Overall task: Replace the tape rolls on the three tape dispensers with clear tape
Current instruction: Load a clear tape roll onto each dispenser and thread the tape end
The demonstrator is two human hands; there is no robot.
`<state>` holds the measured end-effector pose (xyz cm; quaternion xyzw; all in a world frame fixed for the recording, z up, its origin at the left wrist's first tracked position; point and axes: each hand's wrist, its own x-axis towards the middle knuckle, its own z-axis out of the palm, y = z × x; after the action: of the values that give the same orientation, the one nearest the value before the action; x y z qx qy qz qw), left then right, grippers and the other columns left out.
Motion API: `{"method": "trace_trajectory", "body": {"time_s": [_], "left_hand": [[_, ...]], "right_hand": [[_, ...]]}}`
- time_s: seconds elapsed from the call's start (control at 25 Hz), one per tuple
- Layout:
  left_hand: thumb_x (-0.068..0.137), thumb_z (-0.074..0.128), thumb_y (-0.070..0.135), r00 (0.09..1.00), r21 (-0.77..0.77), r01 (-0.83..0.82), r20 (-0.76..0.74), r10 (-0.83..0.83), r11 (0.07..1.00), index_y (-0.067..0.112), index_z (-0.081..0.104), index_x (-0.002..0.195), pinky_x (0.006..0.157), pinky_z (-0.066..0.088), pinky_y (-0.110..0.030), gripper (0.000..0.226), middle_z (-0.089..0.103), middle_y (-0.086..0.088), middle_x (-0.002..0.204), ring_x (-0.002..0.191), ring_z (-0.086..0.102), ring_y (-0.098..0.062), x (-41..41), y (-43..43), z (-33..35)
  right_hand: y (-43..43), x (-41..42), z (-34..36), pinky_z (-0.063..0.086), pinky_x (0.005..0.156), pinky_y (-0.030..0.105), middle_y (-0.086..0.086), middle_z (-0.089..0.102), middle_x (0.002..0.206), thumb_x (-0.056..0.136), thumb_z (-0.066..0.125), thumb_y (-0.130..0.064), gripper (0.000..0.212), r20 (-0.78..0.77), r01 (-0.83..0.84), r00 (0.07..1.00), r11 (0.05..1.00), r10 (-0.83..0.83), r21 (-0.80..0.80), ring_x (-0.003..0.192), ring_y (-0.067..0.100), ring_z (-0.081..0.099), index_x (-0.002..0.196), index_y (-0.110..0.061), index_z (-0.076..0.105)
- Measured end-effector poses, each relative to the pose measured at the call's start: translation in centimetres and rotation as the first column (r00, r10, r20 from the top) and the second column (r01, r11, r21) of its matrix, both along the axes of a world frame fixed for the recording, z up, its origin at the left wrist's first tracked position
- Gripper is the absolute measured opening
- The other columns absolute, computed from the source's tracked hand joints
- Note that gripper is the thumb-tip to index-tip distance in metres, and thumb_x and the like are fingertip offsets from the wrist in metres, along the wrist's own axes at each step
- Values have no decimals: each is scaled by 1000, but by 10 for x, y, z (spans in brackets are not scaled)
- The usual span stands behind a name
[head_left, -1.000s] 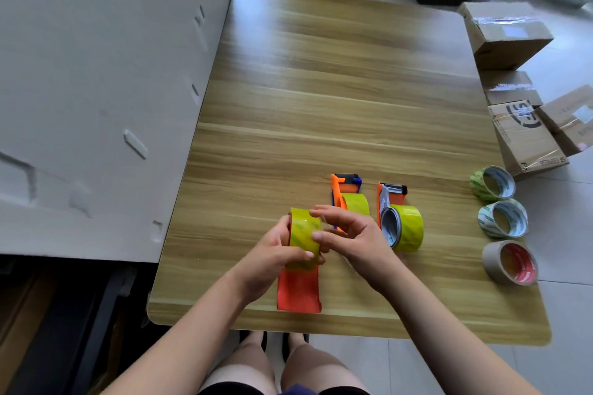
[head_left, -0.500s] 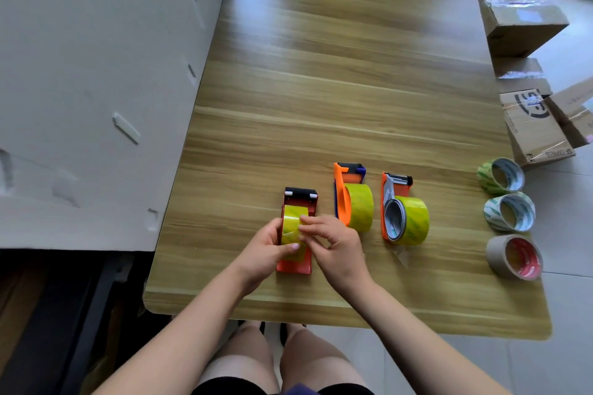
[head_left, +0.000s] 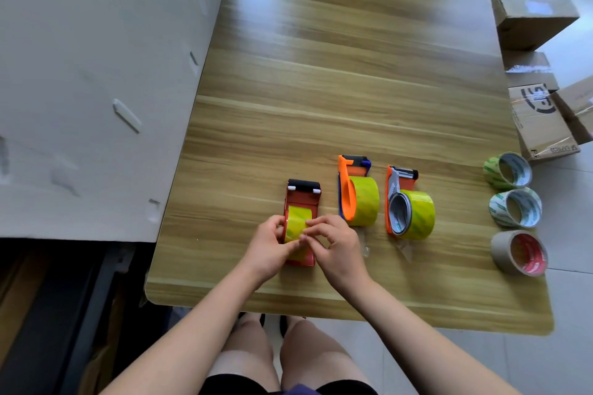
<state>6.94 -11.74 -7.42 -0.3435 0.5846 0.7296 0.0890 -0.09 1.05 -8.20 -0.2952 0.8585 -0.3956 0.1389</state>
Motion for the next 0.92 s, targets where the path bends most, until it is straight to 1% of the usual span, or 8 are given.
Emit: {"method": "trace_trajectory", "body": {"time_s": [0.16,0.28,0.36,0.52,0.6,0.72,0.84,0.92], "left_hand": [[74,69,-8,992,-29,121,-26,-121,992,16,51,105,73,56,-21,43,68,-1,89,79,67,-8,2,-8,-5],[72,67,-14,994,-30,107,-17,-108,994,12,51,108,68,56,-19,47,68,-2,85,70,67,-1,4,-9,-8],[73,66,-16,996,-22,83,-23,-83,996,9,50,108,64,55,-17,45,67,-3,82,67,67,0,4,-7,-10],[72,69,-12,993,-64,114,-32,-117,991,11,51,104,68,54,-21,44,67,-1,81,72,66,-6,3,-6,-13],[70,70,-12,992,-63,120,-36,-123,991,11,52,104,71,54,-23,45,67,-2,82,75,64,-11,2,-6,-16],[69,71,-13,991,-80,122,-38,-125,989,16,56,97,72,53,-20,43,68,-1,84,79,65,-14,4,-4,-18],[68,72,-11,986,-130,164,-19,-168,978,16,61,100,73,52,-14,43,69,4,89,83,66,-9,5,-11,-20],[66,73,-12,983,-86,185,0,-185,979,14,62,107,73,53,-16,49,69,4,92,83,67,-6,3,-21,-17]], "right_hand": [[-6,-8,3,48,75,22,7,70,82,73,69,-11,7,-13,-41,999,999,41,-13,86,7,60,76,-6,73],[-11,-15,5,49,75,27,5,67,84,76,69,-10,4,51,-63,997,998,62,13,84,17,62,78,-8,70],[-11,-19,6,49,71,27,3,65,81,77,69,-7,1,67,-95,993,995,95,4,78,17,60,78,-7,69],[-10,-29,14,52,69,27,6,71,79,78,66,-1,8,31,-157,987,987,157,10,75,16,65,81,-6,71],[-17,-39,22,52,70,22,7,72,80,80,64,1,9,55,-194,980,981,192,28,75,16,66,83,-5,71],[-35,-73,33,55,67,24,7,69,72,82,60,8,17,215,-91,972,996,91,-11,67,18,67,75,-6,66],[-50,-117,45,56,50,25,15,61,65,86,52,13,25,523,169,846,982,-101,-83,50,13,67,70,-6,56],[-56,-135,50,55,46,24,17,60,67,87,52,11,23,587,155,801,988,-119,-11,46,13,67,71,-5,54]]}}
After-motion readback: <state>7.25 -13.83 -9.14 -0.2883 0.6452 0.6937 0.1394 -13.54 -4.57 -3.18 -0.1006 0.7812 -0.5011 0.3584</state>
